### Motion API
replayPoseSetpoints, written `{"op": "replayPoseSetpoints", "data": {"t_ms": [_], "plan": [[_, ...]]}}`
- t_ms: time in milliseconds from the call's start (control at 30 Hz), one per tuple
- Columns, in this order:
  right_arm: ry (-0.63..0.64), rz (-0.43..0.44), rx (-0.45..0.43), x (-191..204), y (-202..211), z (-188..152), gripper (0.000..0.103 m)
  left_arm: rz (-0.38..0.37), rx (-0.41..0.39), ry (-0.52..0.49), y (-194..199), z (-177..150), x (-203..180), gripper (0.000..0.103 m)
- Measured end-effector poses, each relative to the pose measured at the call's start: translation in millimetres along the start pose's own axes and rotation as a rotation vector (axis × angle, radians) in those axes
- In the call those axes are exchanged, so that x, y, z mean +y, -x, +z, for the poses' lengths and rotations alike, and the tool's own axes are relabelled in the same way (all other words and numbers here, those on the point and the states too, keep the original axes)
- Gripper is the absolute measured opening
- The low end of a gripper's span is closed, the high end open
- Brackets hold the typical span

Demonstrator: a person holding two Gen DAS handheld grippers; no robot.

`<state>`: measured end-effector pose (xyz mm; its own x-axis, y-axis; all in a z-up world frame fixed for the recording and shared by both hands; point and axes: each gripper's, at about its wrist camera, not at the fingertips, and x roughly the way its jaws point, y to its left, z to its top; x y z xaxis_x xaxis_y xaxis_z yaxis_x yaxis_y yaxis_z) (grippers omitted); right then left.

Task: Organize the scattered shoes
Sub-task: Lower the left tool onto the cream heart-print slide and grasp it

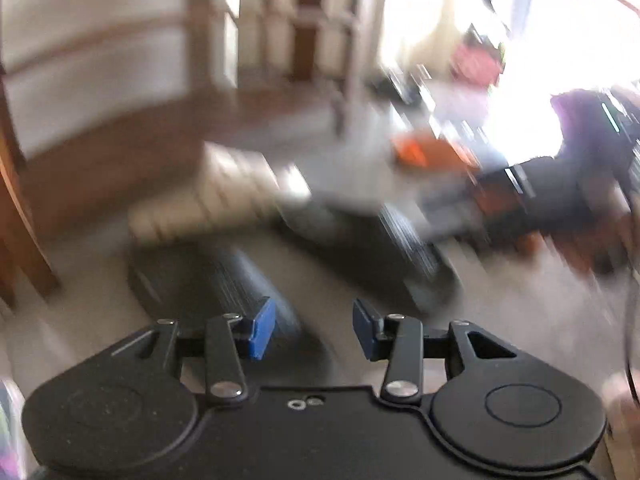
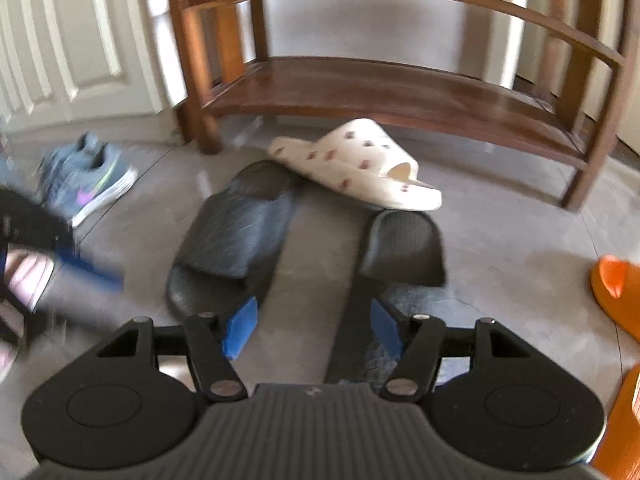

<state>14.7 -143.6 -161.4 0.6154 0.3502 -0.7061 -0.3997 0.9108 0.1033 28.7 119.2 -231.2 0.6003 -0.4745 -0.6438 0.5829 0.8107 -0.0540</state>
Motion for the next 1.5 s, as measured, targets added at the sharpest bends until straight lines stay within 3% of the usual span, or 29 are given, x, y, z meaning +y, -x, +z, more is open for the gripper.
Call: {"op": "replayPoseSetpoints", "data": {"t_ms": [67, 233, 500, 833, 1100, 1233, 1500], "plan": [[-0.013, -0.011, -0.024, -6, 1, 5, 0.067, 0.042, -0.053, 0.074, -19, 25, 10, 0.042], [-0.036, -0.052, -0.088, -27, 5, 31, 0.067, 0.132, -0.057, 0.124, -54, 49, 7, 0.042], [-0.103, -0.121, -0.115, -65, -2, 42, 0.067, 0.207, -0.019, 0.177, -96, 39, -7, 0.042], [-0.084, -0.088, -0.126, -91, -25, 55, 0.067, 0.301, 0.032, 0.139, -129, 50, 1, 0.042], [-0.035, -0.086, -0.112, -90, -33, 64, 0.067, 0.366, 0.018, 0.128, -150, 61, 21, 0.043], [-0.012, -0.086, -0.101, -89, -37, 67, 0.067, 0.375, 0.015, 0.151, -162, 67, 34, 0.044], [0.018, -0.097, -0.091, -85, -44, 75, 0.067, 0.280, 0.042, 0.122, -193, 81, 47, 0.048]]}}
